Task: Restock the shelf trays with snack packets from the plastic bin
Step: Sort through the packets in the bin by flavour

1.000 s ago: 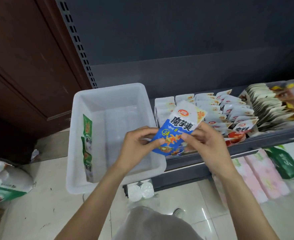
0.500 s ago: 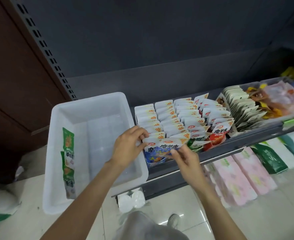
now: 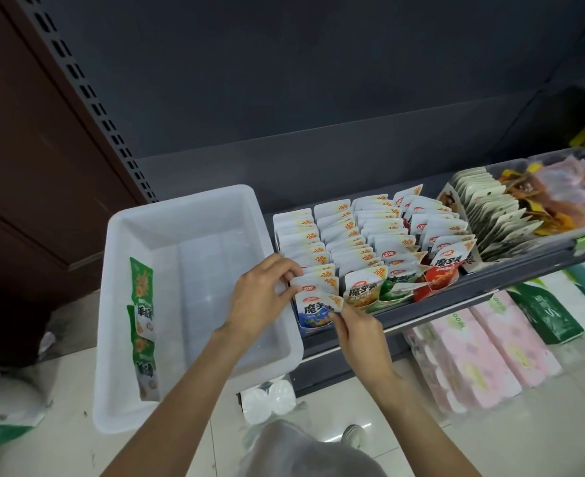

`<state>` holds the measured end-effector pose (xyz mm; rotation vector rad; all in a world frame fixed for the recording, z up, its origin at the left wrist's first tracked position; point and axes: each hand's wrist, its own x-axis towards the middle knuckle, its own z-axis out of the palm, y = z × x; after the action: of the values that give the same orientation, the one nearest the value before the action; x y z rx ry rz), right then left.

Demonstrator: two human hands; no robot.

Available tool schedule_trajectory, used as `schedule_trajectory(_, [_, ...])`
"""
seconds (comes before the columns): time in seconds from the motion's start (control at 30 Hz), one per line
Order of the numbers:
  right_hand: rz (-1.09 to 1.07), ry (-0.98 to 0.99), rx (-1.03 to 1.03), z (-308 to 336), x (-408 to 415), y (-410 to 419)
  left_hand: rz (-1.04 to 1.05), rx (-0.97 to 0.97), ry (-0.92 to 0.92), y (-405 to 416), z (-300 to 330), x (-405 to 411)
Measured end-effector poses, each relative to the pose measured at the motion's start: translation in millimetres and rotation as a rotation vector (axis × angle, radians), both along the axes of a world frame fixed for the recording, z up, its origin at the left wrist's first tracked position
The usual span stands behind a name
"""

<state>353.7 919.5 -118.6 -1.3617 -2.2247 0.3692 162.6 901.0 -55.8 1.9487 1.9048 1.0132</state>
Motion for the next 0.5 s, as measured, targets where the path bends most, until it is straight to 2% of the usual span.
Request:
schedule_trajectory(0.17, [0.009,-0.027,0.024,12.1,-7.3,-2.1,-0.013,0.005,-0.005,-3.7,-0.8,0.5])
schedule_trajectory(0.3, [-0.032,0.151,-0.066,46.3,1.5,-12.8,-0.024,0.032,-0.028,-20.1,5.9,-8.7])
schedule_trajectory(0.43, [0.113,0.151,0.343,100.1,-14.1,-27.6,0.215,0.188,-0.015,-62.8,16.3,-35.0])
schedule_trajectory(0.5, [0.247,0.248,0.351,115.2,-40.8,-29.2,0.395,0.248,0.026,-87.9,17.8,-57.5])
